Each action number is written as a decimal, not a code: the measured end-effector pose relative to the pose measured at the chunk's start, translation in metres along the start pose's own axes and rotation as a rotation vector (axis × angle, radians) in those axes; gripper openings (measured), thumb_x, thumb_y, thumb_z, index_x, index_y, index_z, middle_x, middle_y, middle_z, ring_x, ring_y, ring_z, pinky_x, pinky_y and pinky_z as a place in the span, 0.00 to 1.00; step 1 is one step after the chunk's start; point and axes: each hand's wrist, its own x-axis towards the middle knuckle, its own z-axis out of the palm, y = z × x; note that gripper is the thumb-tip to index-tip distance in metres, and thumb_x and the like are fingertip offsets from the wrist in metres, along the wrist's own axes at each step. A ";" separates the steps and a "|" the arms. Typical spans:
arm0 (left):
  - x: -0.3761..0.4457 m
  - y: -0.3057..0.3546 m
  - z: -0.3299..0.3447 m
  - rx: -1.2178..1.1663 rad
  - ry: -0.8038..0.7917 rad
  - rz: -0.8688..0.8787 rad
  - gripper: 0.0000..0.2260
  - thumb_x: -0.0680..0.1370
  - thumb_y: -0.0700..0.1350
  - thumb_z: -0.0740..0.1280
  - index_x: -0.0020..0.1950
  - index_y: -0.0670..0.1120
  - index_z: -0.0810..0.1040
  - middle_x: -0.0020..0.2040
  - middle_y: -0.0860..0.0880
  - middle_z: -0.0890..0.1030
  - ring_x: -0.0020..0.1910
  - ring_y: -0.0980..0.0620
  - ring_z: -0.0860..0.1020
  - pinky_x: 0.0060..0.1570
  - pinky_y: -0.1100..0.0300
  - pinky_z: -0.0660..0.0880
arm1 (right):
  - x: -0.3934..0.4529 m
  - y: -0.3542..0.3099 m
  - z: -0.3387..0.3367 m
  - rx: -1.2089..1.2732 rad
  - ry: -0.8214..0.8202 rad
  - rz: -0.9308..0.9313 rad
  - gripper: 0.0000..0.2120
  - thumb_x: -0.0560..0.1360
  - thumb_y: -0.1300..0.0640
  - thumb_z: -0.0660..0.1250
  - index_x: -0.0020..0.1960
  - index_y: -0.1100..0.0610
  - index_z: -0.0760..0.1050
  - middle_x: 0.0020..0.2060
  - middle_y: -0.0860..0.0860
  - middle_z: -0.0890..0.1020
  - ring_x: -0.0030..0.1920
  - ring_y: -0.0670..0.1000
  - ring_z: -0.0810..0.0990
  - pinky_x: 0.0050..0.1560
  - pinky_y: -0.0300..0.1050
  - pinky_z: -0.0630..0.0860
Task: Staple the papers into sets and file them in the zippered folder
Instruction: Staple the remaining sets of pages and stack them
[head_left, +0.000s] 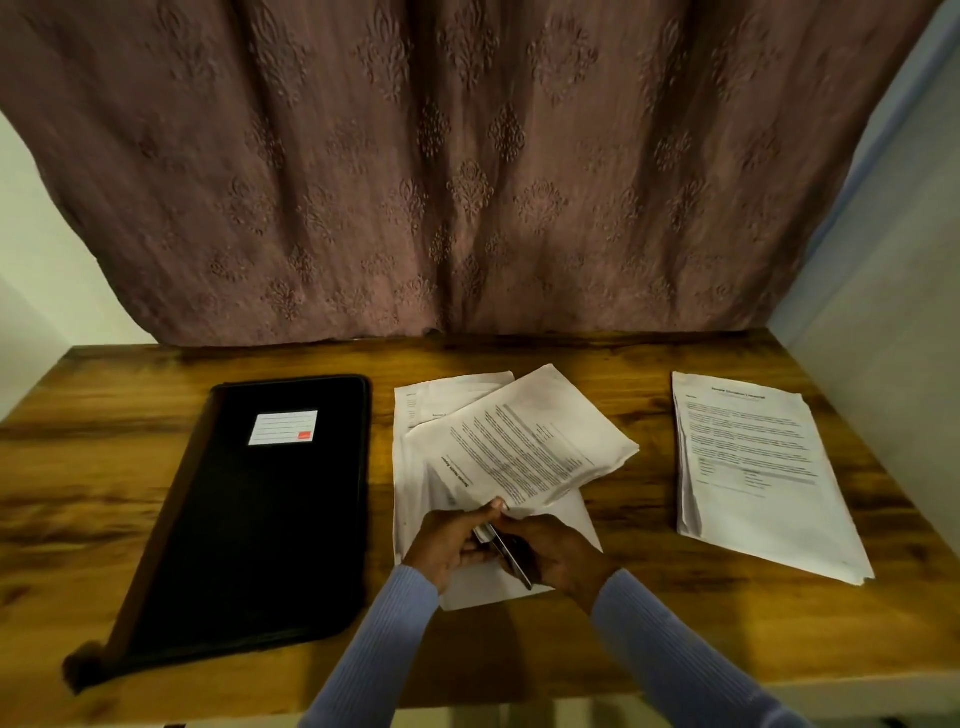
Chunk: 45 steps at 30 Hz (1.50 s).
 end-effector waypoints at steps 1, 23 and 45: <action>-0.001 0.000 0.001 0.002 0.004 0.011 0.18 0.70 0.43 0.74 0.57 0.39 0.78 0.51 0.41 0.83 0.48 0.42 0.83 0.45 0.49 0.81 | 0.000 0.001 0.000 0.004 -0.009 -0.007 0.09 0.71 0.58 0.71 0.46 0.61 0.75 0.34 0.56 0.78 0.33 0.52 0.76 0.30 0.42 0.73; 0.007 -0.012 0.002 -0.120 0.051 -0.027 0.11 0.74 0.34 0.67 0.57 0.39 0.76 0.44 0.44 0.84 0.40 0.48 0.84 0.39 0.57 0.81 | -0.024 -0.007 -0.080 -0.686 0.589 -0.564 0.08 0.69 0.53 0.73 0.38 0.58 0.79 0.32 0.51 0.80 0.32 0.47 0.77 0.29 0.30 0.69; -0.014 0.088 0.041 -0.234 0.326 0.867 0.07 0.76 0.38 0.68 0.47 0.50 0.76 0.46 0.47 0.80 0.48 0.50 0.79 0.50 0.55 0.76 | -0.044 -0.057 -0.046 -1.088 0.645 -0.922 0.35 0.75 0.34 0.47 0.63 0.61 0.73 0.56 0.60 0.79 0.51 0.60 0.79 0.54 0.53 0.77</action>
